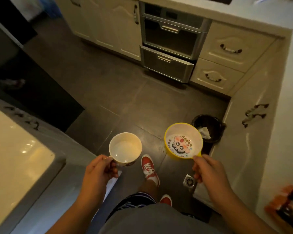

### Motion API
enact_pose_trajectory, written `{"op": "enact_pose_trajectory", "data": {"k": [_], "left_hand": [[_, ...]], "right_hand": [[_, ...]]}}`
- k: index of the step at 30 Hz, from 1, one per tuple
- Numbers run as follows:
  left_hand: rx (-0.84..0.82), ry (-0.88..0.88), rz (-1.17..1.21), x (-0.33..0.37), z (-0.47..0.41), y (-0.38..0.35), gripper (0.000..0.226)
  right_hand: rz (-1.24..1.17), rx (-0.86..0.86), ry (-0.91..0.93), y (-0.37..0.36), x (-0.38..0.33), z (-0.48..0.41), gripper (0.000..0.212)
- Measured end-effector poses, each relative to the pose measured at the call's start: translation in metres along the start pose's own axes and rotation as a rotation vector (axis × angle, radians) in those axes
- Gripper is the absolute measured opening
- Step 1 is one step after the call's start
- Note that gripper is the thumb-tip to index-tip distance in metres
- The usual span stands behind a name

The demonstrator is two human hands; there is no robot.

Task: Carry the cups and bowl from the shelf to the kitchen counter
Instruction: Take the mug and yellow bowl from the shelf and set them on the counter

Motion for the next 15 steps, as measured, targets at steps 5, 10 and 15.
{"op": "enact_pose_trajectory", "data": {"k": [5,10,15], "left_hand": [[0.095,0.009,0.088,0.009,-0.077,-0.001,0.031],[0.099,0.021,0.09,0.031,-0.162,-0.02,0.047],[0.078,0.024,0.098,0.065,-0.237,-0.062,0.032]], "right_hand": [[0.057,-0.038,0.032,-0.03,-0.062,-0.084,0.036],[0.111,-0.041,0.04,-0.033,-0.117,-0.152,0.035],[0.146,-0.018,0.053,-0.023,-0.159,-0.21,0.035]]}}
Point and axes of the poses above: each hand's wrist, its own z-axis away from the middle knuckle, its own y-axis out of the back of the hand, x = y × z, the point moved 10 cm from there along -z, towards the middle knuckle, and after that the axes turned 12 degrees about z, right-handed, at the moved point
